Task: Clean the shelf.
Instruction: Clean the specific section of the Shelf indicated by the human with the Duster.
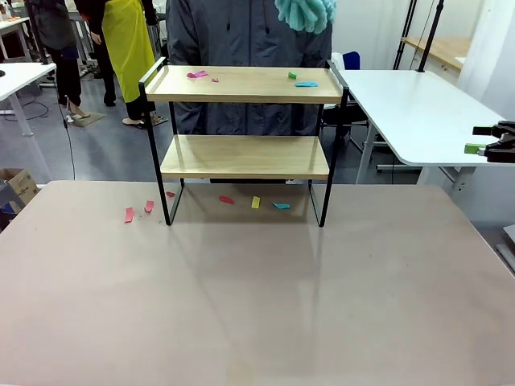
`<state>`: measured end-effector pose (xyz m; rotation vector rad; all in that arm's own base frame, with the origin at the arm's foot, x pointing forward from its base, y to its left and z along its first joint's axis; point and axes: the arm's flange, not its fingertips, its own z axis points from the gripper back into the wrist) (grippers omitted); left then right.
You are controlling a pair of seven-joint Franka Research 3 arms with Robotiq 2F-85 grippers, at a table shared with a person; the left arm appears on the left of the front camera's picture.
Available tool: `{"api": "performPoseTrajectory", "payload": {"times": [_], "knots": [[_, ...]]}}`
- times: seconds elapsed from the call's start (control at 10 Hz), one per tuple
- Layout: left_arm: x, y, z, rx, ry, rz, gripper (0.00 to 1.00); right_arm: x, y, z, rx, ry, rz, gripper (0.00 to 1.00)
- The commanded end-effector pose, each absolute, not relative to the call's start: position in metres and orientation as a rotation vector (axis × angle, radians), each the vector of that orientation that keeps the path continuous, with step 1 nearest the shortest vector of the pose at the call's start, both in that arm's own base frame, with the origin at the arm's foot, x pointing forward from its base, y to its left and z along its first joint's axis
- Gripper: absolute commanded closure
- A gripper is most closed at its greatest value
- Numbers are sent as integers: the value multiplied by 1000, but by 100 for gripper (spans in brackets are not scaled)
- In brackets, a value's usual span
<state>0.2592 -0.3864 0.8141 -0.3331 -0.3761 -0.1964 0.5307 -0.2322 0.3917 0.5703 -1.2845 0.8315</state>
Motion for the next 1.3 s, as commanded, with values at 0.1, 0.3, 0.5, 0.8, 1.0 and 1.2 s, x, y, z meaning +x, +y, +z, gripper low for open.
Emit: {"api": "performPoseTrajectory", "payload": {"times": [0.1,0.3,0.5,0.8,1.0,1.2], "knots": [[280,-443,782,-367,-503,-43,87,532,-230,397,555,-1267,822,0],[290,-465,757,-354,-528,36,87,532,-230,397,555,-1267,822,0],[293,-480,735,-311,-521,45,87,532,-230,397,555,-1267,822,0],[296,-484,712,-355,-527,29,87,532,-230,397,555,-1267,822,0],[299,-488,699,-351,-508,20,87,532,-230,397,555,-1267,822,0],[305,-491,684,-344,-470,14,87,532,-230,397,555,-1267,822,0]]}}
